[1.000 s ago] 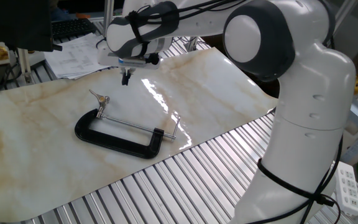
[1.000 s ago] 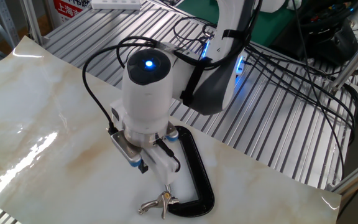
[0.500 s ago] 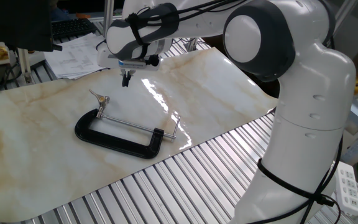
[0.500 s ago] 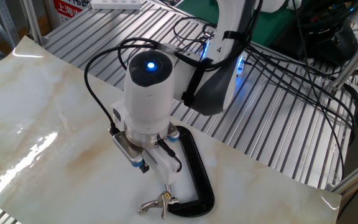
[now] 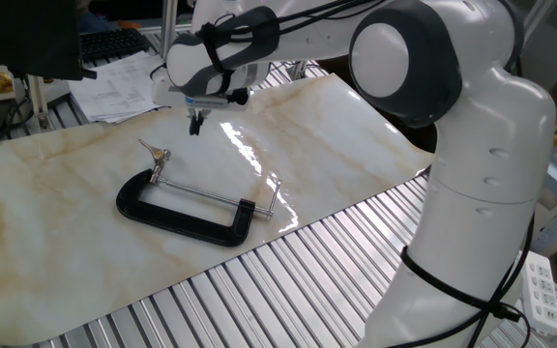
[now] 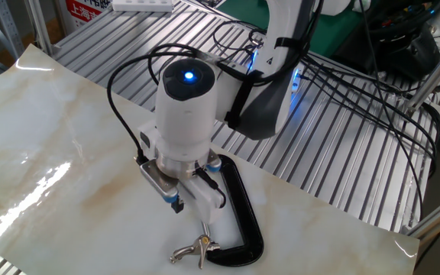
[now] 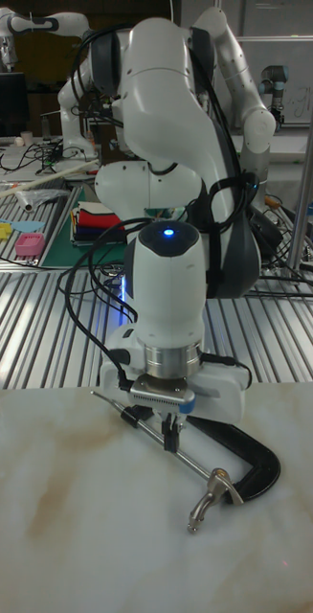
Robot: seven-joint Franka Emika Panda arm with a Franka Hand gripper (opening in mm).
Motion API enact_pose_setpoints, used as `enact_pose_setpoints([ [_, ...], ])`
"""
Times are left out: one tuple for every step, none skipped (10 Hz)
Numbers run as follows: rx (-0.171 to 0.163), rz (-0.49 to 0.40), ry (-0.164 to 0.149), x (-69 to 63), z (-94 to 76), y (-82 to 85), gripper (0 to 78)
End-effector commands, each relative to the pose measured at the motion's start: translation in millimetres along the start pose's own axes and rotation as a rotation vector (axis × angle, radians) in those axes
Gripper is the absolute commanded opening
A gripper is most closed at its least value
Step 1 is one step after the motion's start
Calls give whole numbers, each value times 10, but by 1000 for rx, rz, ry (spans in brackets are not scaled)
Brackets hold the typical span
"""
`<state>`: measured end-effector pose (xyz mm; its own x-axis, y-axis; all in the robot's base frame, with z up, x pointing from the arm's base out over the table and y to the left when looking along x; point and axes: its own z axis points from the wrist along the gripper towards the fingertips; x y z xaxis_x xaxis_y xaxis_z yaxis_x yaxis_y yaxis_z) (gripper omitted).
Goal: Turn on the water tap
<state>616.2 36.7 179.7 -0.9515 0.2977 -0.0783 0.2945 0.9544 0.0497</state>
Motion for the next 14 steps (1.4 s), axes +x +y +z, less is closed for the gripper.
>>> enact_pose_setpoints([
  [2,-41,11,162,-18,-120,0],
  [3,-58,17,245,-60,-195,0],
  [4,-67,25,300,-116,-250,0],
  [4,-75,27,330,-139,-277,0],
  [3,-106,29,373,-194,-358,0],
  [3,-122,39,379,-234,-403,0],
  [1,-137,53,402,-295,-444,0],
  [-3,-149,67,420,-360,-476,0],
  [-6,-161,75,431,-420,-505,0],
  [-6,-164,81,439,-461,-527,0],
  [-5,-166,85,444,-487,-541,0],
  [-5,-168,86,447,-501,-549,0],
  [-3,-165,85,448,-504,-551,0],
  [-3,-164,85,448,-504,-551,0],
])
